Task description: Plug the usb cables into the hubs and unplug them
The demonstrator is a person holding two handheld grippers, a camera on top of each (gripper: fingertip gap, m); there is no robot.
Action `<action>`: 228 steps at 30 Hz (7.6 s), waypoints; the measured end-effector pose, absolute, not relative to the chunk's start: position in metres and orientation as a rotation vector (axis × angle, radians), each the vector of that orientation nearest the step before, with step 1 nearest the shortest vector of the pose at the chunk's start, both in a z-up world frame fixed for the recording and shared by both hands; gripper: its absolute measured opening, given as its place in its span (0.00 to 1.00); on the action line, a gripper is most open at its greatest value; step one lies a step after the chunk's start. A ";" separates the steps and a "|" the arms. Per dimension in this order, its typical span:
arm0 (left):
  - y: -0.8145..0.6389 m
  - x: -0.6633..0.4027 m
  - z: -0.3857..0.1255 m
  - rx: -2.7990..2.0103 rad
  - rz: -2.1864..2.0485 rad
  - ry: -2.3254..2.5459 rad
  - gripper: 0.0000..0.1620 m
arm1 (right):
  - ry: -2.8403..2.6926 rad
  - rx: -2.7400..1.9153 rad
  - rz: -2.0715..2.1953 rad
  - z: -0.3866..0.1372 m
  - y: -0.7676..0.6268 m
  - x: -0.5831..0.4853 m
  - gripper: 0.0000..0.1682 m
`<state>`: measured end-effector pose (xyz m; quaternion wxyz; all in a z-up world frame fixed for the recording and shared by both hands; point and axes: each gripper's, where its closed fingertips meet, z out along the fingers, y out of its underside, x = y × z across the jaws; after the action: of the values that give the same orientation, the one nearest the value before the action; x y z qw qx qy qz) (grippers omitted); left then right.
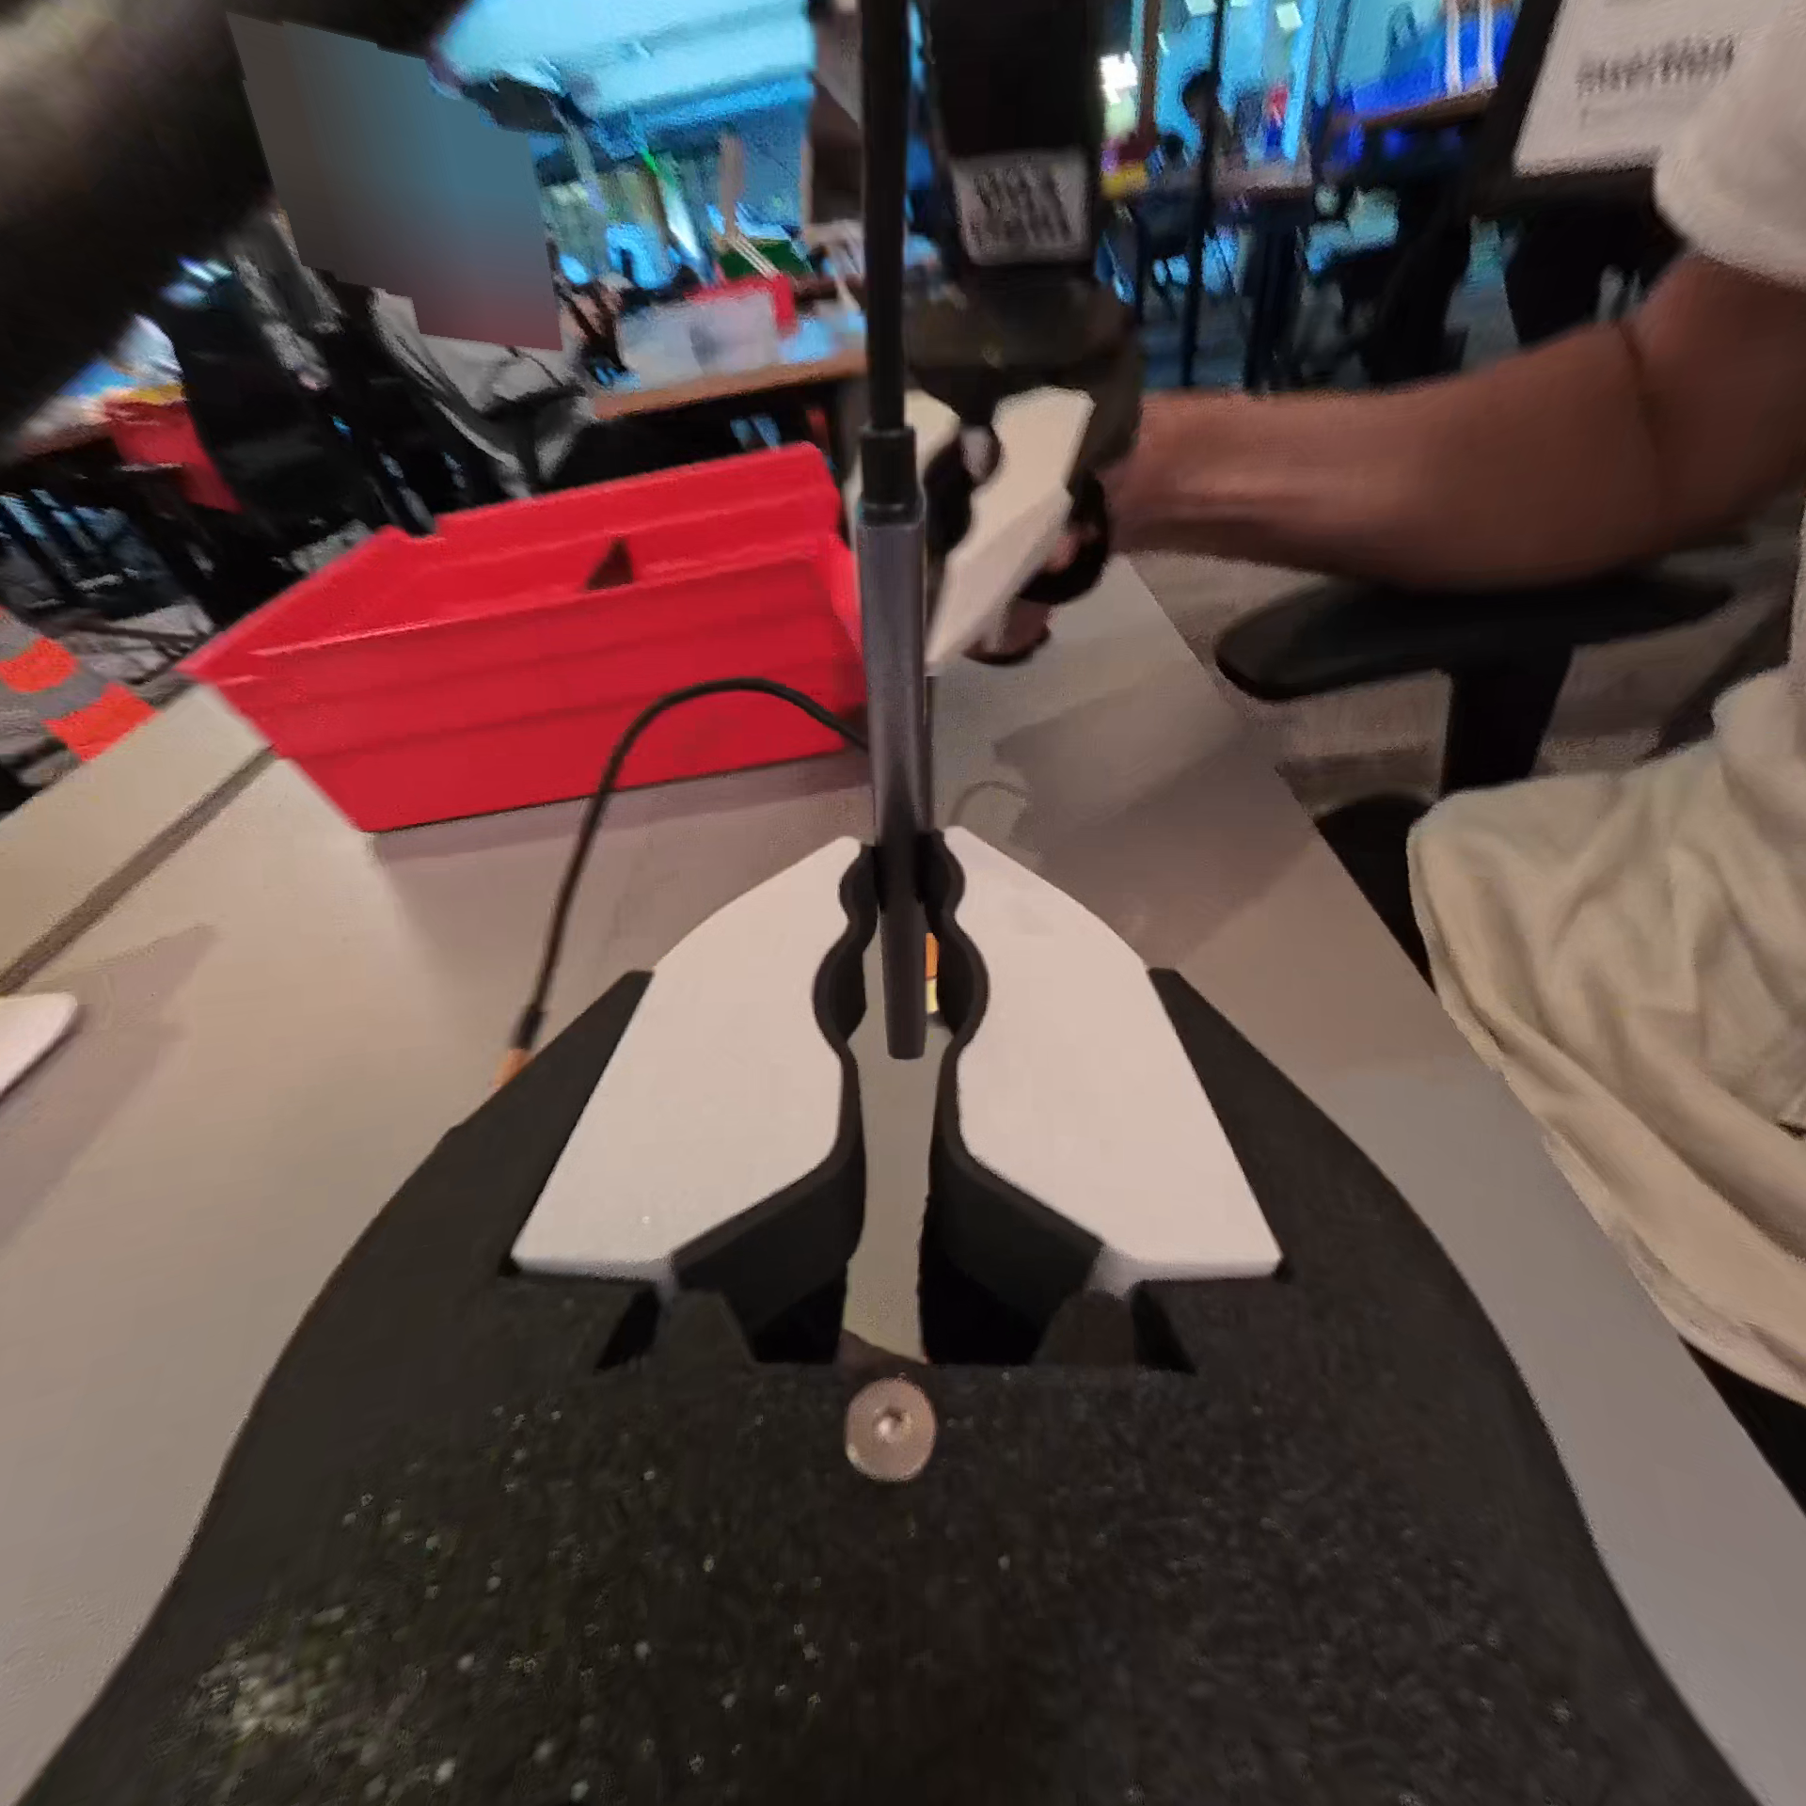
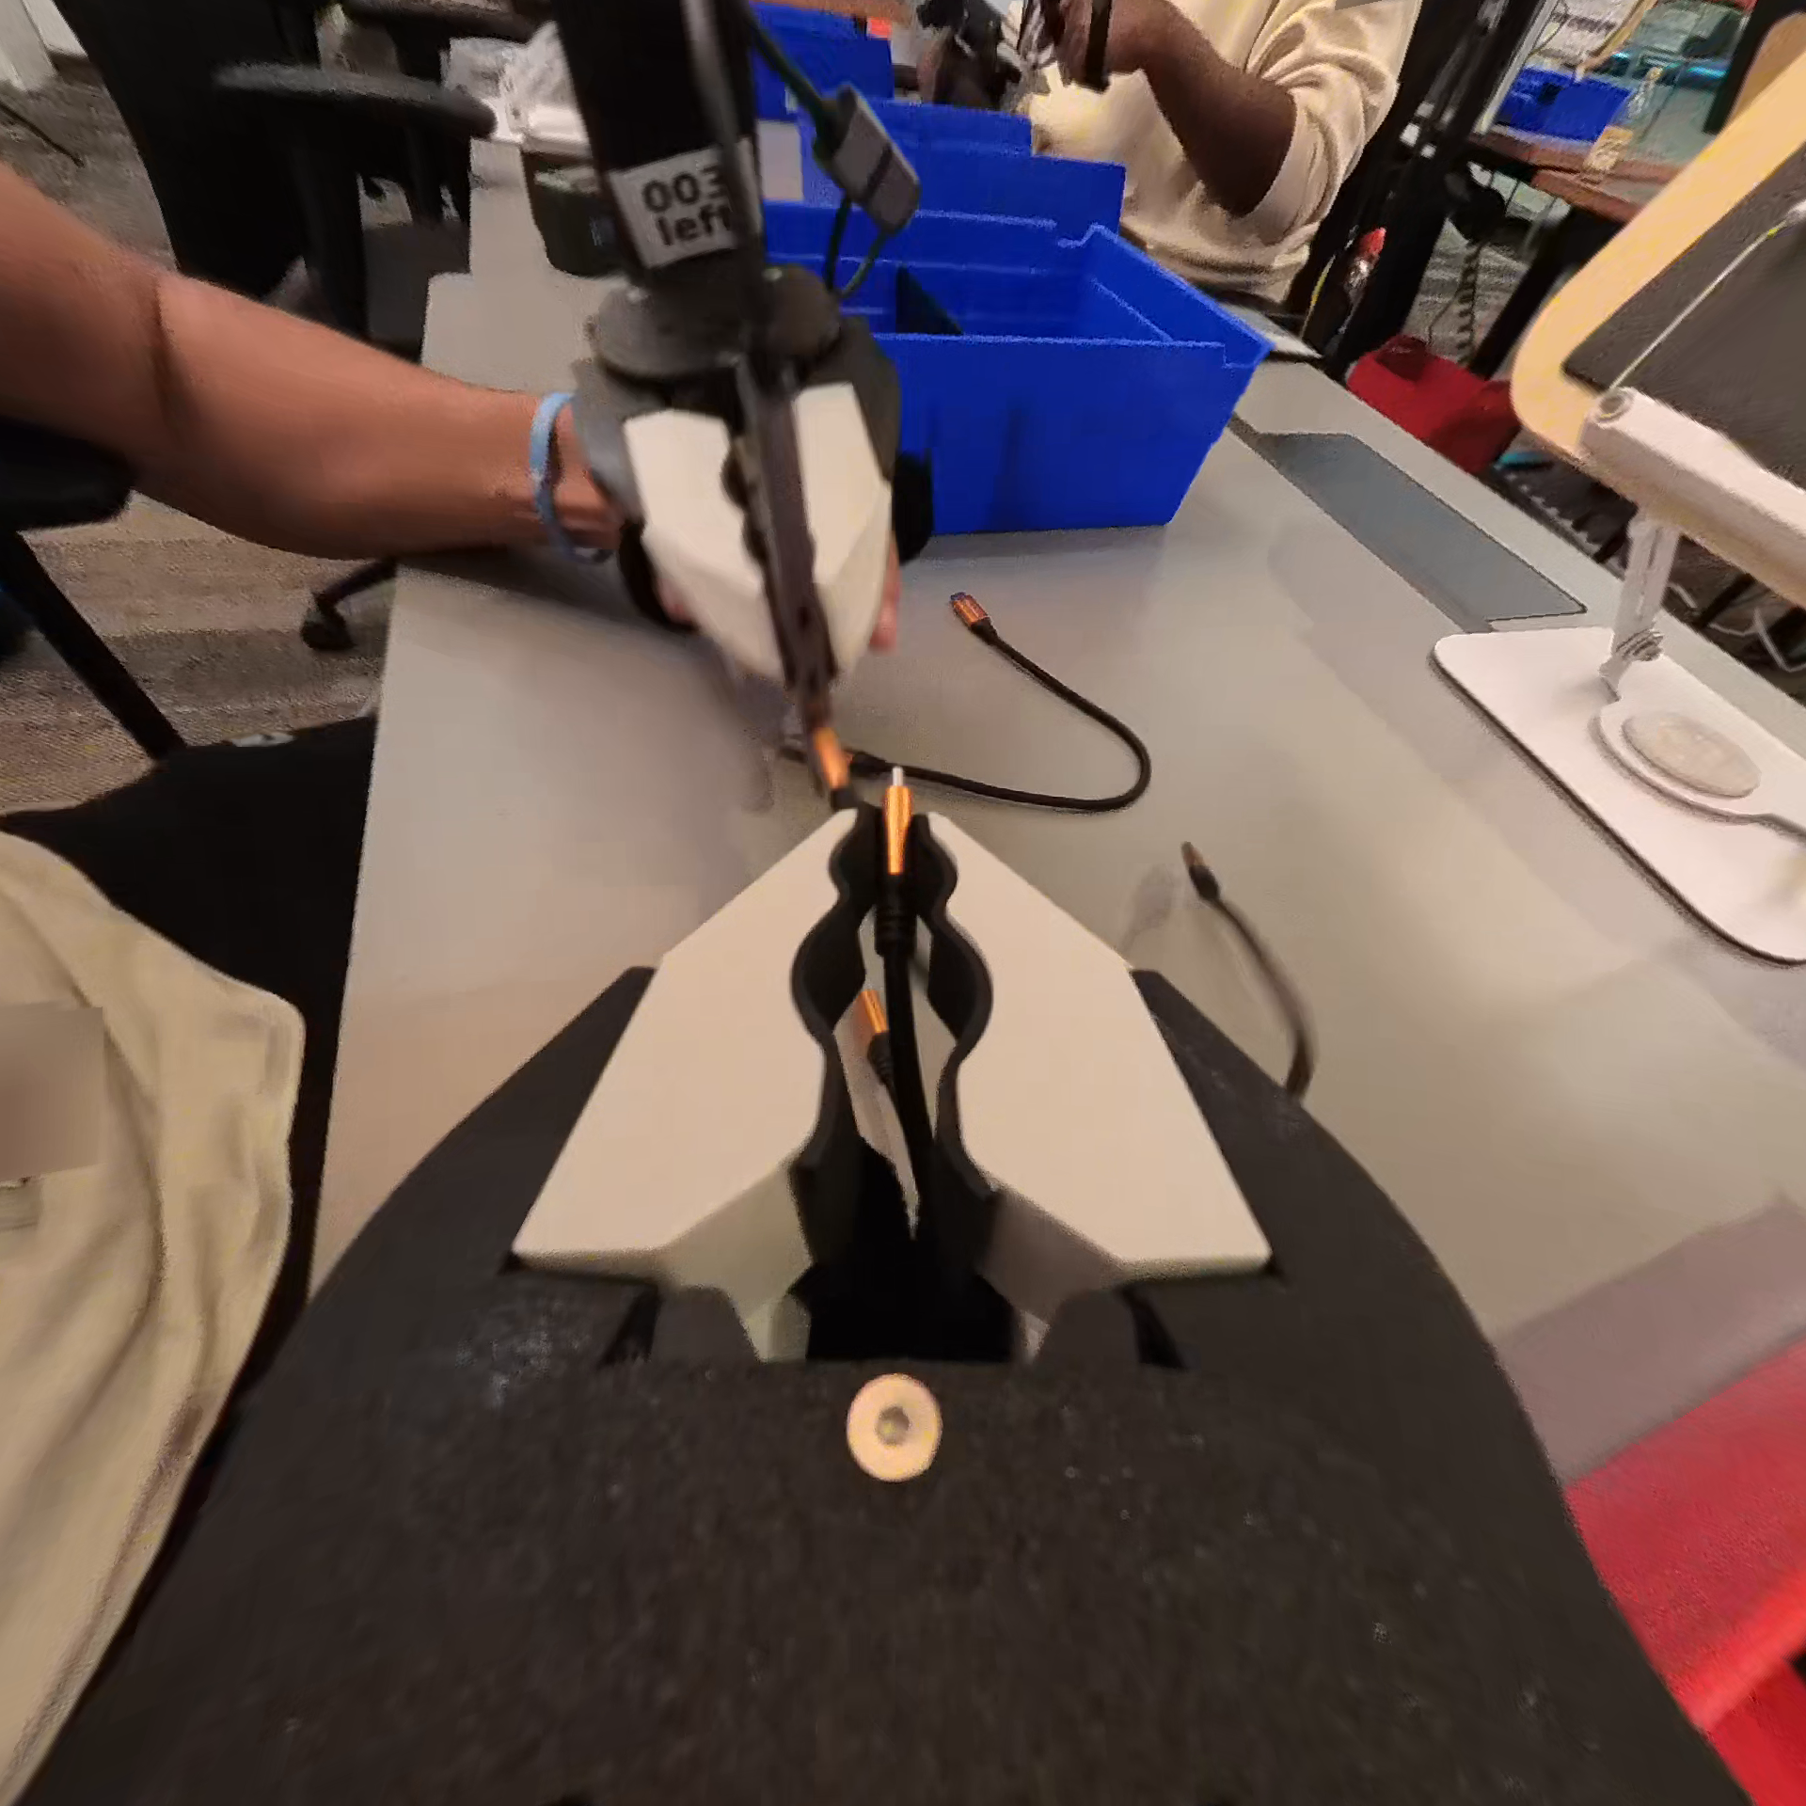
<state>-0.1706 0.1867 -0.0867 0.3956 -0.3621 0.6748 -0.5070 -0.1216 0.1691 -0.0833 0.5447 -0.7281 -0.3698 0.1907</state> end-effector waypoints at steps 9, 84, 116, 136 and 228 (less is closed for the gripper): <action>0.263 -0.164 -0.061 -1.125 -1.132 1.244 0.05 | -0.916 -1.905 0.333 -0.139 0.179 -0.120 0.02; 0.200 -0.163 -0.040 -1.153 -2.206 1.096 0.06 | -0.150 -1.368 0.983 -0.026 0.219 -0.168 0.02; 0.194 -0.165 -0.036 -1.108 -2.157 1.081 0.06 | -0.168 -1.370 1.046 -0.017 0.215 -0.167 0.02; 0.200 -0.162 -0.066 -1.186 -1.893 1.264 0.06 | -0.273 -1.620 0.482 0.055 0.190 -0.044 0.03; 0.215 -0.170 -0.075 -1.207 -1.768 1.358 0.06 | -0.768 -2.450 -0.397 -0.117 0.158 0.160 0.03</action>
<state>-0.1702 0.2148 -0.0745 0.2987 -0.4544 0.5112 -0.6656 0.1599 0.1578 -0.1174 0.2683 -0.9085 -0.2847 -0.1471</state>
